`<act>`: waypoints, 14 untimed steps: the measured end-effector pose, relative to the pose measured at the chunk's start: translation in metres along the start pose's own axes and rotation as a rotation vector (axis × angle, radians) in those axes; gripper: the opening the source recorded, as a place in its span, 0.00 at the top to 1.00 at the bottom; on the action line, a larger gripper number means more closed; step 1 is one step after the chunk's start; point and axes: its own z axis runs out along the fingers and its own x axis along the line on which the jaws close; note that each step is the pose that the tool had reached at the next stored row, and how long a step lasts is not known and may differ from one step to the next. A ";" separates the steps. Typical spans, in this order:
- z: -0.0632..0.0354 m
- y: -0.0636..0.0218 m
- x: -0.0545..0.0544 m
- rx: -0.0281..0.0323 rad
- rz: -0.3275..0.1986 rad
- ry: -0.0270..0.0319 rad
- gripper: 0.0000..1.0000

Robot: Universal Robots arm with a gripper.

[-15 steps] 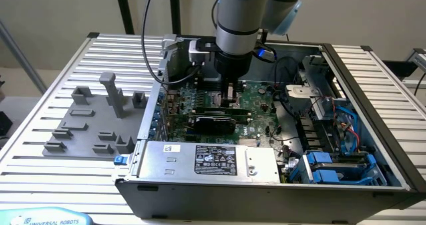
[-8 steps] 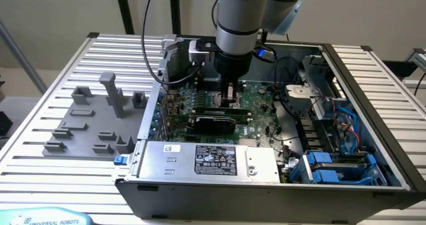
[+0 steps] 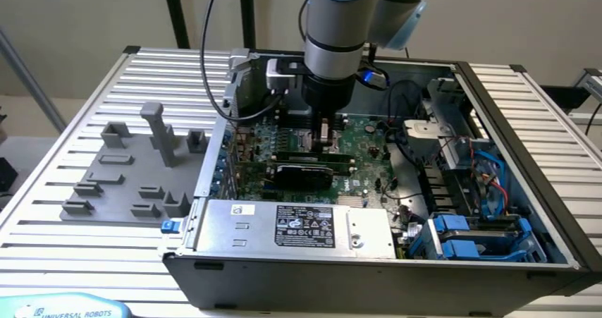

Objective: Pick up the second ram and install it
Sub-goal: 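Press down the second ram until it locks into place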

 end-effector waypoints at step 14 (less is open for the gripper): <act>0.0016 0.0004 -0.001 -0.0063 0.001 0.0010 0.89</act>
